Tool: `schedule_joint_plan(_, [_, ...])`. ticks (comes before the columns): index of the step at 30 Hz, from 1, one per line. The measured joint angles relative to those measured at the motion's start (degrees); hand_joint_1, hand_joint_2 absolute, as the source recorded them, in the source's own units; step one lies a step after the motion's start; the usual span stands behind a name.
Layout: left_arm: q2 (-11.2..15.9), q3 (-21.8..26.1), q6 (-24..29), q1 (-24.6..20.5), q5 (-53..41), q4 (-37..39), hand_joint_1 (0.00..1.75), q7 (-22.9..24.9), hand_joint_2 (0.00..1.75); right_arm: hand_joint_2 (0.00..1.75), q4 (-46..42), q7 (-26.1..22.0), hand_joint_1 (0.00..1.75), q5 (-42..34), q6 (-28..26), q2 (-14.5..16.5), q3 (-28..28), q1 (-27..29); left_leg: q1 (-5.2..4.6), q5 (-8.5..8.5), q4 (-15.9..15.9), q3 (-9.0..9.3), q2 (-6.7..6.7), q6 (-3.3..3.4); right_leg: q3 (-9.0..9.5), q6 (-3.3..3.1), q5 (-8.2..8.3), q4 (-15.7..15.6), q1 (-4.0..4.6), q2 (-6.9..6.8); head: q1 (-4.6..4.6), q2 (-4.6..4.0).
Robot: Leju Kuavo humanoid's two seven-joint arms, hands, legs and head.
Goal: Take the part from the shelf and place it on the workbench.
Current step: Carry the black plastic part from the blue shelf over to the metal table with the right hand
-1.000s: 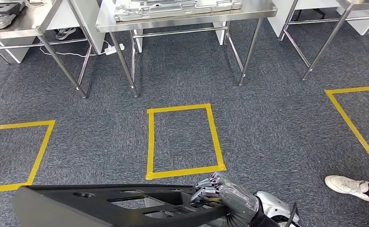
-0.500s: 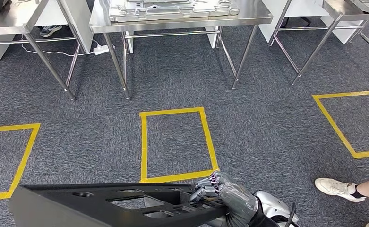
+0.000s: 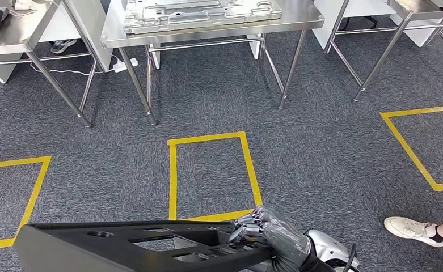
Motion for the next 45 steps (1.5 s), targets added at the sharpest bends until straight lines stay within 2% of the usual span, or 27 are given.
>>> schedule_joint_plan(2, [0.0,0.0,0.0,0.1,0.0,0.0,0.0,0.0,1.75,1.75,0.0,0.0,1.75,-0.2,0.0,0.0,0.0,0.1,0.02,-1.84,6.8,-3.93,0.0,-0.05,0.59,-0.22,-0.48,0.0,0.04,0.04,0.0,0.0])
schedule_joint_plan(3, [0.0,0.0,0.0,0.2,0.0,0.0,0.0,0.0,1.75,1.75,0.0,0.0,1.75,-0.4,0.1,0.0,0.0,0.2,0.03,-1.28,7.8,-4.9,0.0,-0.06,0.94,-0.22,-0.75,0.0,0.04,0.12,0.0,0.0])
schedule_joint_plan(4, [0.0,0.0,0.0,0.2,0.0,0.0,0.0,0.0,1.75,1.75,0.0,0.0,1.75,-0.6,0.2,0.0,0.0,0.3,0.06,0.39,6.5,-4.82,0.0,-0.04,1.39,-0.15,-1.06,0.0,0.02,0.2,0.0,0.0])
schedule_joint_plan(6, [0.0,0.0,0.0,0.2,0.1,0.0,0.0,0.0,1.75,1.75,0.0,0.1,1.75,-1.3,0.4,0.0,0.0,0.5,0.09,4.97,-0.6,-2.32,-0.04,0.08,2.37,0.19,-1.78,0.0,0.0,0.33,0.01,0.0])
schedule_joint_plan(7, [0.0,0.0,0.0,0.2,0.2,0.0,0.0,0.0,1.75,1.75,0.0,0.1,1.75,-1.5,0.5,0.0,0.0,0.5,0.05,6.3,-4.1,-1.01,-0.09,0.23,2.67,0.48,-2.17,0.1,0.09,0.38,0.0,0.0])
schedule_joint_plan(9, [0.1,0.0,0.0,0.1,0.3,0.0,0.0,0.0,1.75,1.75,0.0,0.1,1.75,-1.9,0.6,0.0,0.0,0.7,-0.16,6.62,-7.1,0.15,-0.22,0.67,2.86,1.11,-2.59,-0.1,0.25,0.41,0.02,0.0])
schedule_joint_plan(12, [0.1,0.0,0.1,0.2,0.3,0.0,0.0,0.0,1.75,1.75,0.0,0.2,1.75,-2.2,0.9,0.1,0.0,0.9,-0.19,6.37,-7.8,0.44,-0.27,1.67,3.07,1.93,-2.87,-0.3,0.08,0.38,0.04,0.0])
schedule_joint_plan(14, [0.1,0.0,0.1,0.1,0.3,0.0,0.0,-0.1,1.75,1.75,0.0,0.3,1.75,-2.2,0.9,0.1,0.0,1.0,0.08,6.27,-8.1,0.9,-0.16,2.32,1.39,2.22,-4.48,3.0,0.0,0.3,0.05,0.0])
schedule_joint_plan(16, [0.1,0.0,0.2,0.1,0.3,0.0,0.0,-0.1,1.75,1.75,0.0,0.5,1.75,-1.5,0.9,0.1,0.0,1.2,0.05,5.94,-8.2,1.19,-0.04,2.72,-2.96,2.27,-6.93,10.1,0.0,0.27,0.07,0.0])
schedule_joint_plan(17, [0.1,0.0,0.2,0.1,0.3,0.0,0.0,0.0,1.75,1.75,0.0,0.7,1.75,-1.1,0.9,0.1,0.0,1.4,0.03,5.76,-8.2,1.36,-0.02,2.81,-5.18,2.27,-7.52,13.2,0.0,0.27,0.07,-0.01])
schedule_joint_plan(18, [0.1,0.0,0.2,0.2,0.3,0.0,0.0,0.0,1.75,1.75,0.0,0.8,1.75,-0.7,0.8,0.0,0.0,1.6,0.01,5.56,-8.2,1.57,-0.02,2.85,-6.65,2.28,-7.24,14.8,0.0,0.27,0.06,-0.01])
schedule_joint_plan(19, [0.1,0.0,0.2,0.2,0.3,0.0,0.0,0.0,1.75,1.75,0.0,0.9,1.75,-0.4,0.8,0.0,0.0,1.6,0.01,5.34,-8.2,1.86,-0.05,2.84,-7.16,2.28,-6.04,14.5,0.0,0.27,0.06,-0.01])
schedule_joint_plan(20, [0.1,0.0,0.2,0.2,0.3,0.0,0.0,0.0,1.75,1.75,0.0,0.9,1.75,-0.1,0.8,0.0,0.0,1.7,0.02,5.07,-8.2,2.27,-0.09,2.74,-6.5,2.25,-3.85,12.0,0.0,0.25,0.06,-0.01])
schedule_joint_plan(21, [0.1,0.0,0.2,0.2,0.3,0.0,0.0,-0.1,1.75,1.75,0.0,0.9,1.75,0.2,0.7,-0.1,0.0,1.6,0.03,4.77,-8.2,2.71,-0.12,2.57,-5.09,2.19,-1.51,8.3,0.0,0.15,0.06,0.0])
schedule_joint_plan(23, [0.1,0.0,0.2,0.1,0.3,0.0,0.0,-0.2,1.75,1.75,0.0,1.2,1.75,0.9,0.6,-0.2,0.0,1.5,-0.17,4.15,-8.2,3.4,-0.19,1.95,-2.4,2.02,1.19,1.9,0.25,-0.06,0.06,0.0])
schedule_joint_plan(24, [0.1,0.0,0.2,0.1,0.4,0.0,0.0,-0.2,1.75,1.75,0.0,1.4,1.75,1.1,0.6,-0.3,0.0,1.4,-0.26,3.95,-8.4,3.61,-0.18,1.65,-1.8,1.87,1.29,0.6,0.37,-0.11,0.05,0.0])
schedule_joint_plan(27, [0.1,0.0,0.2,0.0,0.5,0.0,0.0,-0.3,1.75,1.75,0.0,1.9,1.75,0.8,0.6,-0.7,0.0,1.5,-0.3,3.65,-8.9,4.31,-0.09,0.81,-1.35,1.09,0.8,0.3,0.34,0.02,0.02,0.0])
schedule_joint_plan(29, [0.1,0.0,0.2,0.0,0.6,0.0,0.0,-0.3,1.75,1.75,0.0,2.2,1.75,0.7,0.4,-1.0,0.0,1.7,-0.25,2.53,-7.0,3.89,-0.06,0.4,-0.64,0.35,0.57,0.0,0.11,0.04,-0.01,0.0])
schedule_joint_plan(30, [0.1,0.1,0.2,0.0,0.7,0.0,0.0,-0.4,1.75,1.75,0.0,2.4,1.75,0.7,0.3,-1.2,-0.1,1.8,-0.18,1.26,-4.2,2.72,-0.06,0.31,-0.24,0.07,0.4,-0.1,0.03,0.03,-0.02,0.0])
schedule_joint_plan(32, [0.1,0.2,0.2,0.1,0.9,0.0,0.0,-0.3,1.75,1.75,0.0,2.8,1.75,0.5,0.1,-1.4,-0.1,2.1,-0.19,-1.74,3.4,-1.25,-0.06,0.26,0.34,-0.26,-0.07,-0.1,0.08,0.02,-0.04,0.0])
schedule_joint_plan(33, [0.1,0.2,0.2,0.2,1.0,0.0,0.0,-0.3,1.75,1.75,0.0,3.0,1.75,0.5,0.0,-1.5,-0.1,2.3,-0.19,-2.4,6.4,-3.08,-0.06,0.26,0.61,-0.29,-0.31,-0.1,0.11,0.05,-0.04,0.0])
schedule_joint_plan(34, [0.1,0.3,0.2,0.2,1.0,0.0,0.0,-0.3,1.75,1.75,0.0,3.1,1.75,0.4,0.0,-1.6,-0.1,2.5,-0.19,-2.05,7.6,-4.14,-0.06,0.28,0.93,-0.3,-0.56,-0.1,0.13,0.09,-0.04,0.0])
schedule_joint_plan(35, [0.1,0.3,0.2,0.2,1.0,0.0,0.0,-0.3,1.75,1.75,0.0,3.2,1.75,0.4,-0.1,-1.7,-0.1,2.7,-0.19,-0.58,6.5,-4.16,-0.06,0.33,1.32,-0.25,-0.84,-0.1,0.13,0.15,-0.04,0.0])
schedule_joint_plan(37, [0.1,0.4,0.2,0.2,1.0,0.0,0.0,-0.2,1.75,1.75,-0.1,3.3,1.75,0.4,-0.2,-1.8,-0.1,2.9,-0.21,4.03,-0.5,-1.92,-0.07,0.55,2.22,-0.03,-1.49,-0.1,0.12,0.25,-0.04,0.0])
schedule_joint_plan(39, [0.1,0.4,0.2,0.2,1.0,0.0,0.0,-0.2,1.75,1.75,-0.3,3.4,1.75,0.4,-0.3,-1.9,-0.1,3.0,-0.37,6.44,-6.5,0.29,-0.14,0.89,2.7,0.48,-2.14,-0.1,0.29,0.29,-0.03,0.0])
schedule_joint_plan(43, [0.1,0.5,0.2,0.2,1.3,0.0,0.0,-0.2,1.75,1.75,-0.6,4.0,1.75,0.6,-0.3,-1.9,-0.1,3.0,-0.58,6.13,-8.1,0.92,-0.27,1.97,3.09,1.67,-2.66,-0.6,0.28,0.31,-0.03,0.0])
schedule_joint_plan(45, [0.1,0.5,0.2,0.1,1.4,0.0,0.0,-0.3,1.75,1.75,-0.8,4.3,1.75,0.7,-0.3,-2.0,-0.2,2.9,-0.23,6.05,-8.5,1.4,-0.2,2.57,1.87,2.02,-4.03,2.0,0.29,0.24,-0.01,0.0])
